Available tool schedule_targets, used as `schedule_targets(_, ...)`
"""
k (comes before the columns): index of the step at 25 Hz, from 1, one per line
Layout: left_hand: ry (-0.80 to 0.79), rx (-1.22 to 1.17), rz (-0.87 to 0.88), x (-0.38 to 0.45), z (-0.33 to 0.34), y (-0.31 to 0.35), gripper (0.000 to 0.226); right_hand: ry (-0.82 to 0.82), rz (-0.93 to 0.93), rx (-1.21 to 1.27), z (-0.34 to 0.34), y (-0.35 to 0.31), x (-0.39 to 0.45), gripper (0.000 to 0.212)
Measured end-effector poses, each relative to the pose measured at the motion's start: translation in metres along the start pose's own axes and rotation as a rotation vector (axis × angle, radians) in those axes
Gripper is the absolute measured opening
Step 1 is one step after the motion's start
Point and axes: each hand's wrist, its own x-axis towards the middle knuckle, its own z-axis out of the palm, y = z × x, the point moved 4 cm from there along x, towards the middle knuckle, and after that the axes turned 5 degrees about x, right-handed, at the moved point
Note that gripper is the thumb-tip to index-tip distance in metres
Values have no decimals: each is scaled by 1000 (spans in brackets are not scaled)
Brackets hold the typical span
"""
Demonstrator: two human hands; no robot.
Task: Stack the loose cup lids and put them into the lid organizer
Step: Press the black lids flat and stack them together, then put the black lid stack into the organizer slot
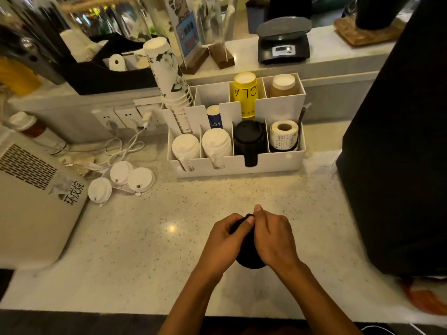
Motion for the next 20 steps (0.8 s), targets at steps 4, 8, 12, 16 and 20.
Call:
schedule_targets(4,-31,-25,-9,3,-20,-5,29,17,-51,-13,19,-10,-2,51)
schedule_targets(8,-49,-101,-32,-1,-46,-9,21,66,39,101,30,-22,3,55)
schedule_targets(12,-134,-126,-32,-14,-76,-20,32,192,162,155,35,-52,7,49)
schedule_targets(16,-84,-149,-24,-13,-103,-23,32,32,236,255,56,-79,9,46)
schedule_targets(20,-92,-373,-13,8,-141,-27,41,-262,271,487,64,-84,12,35)
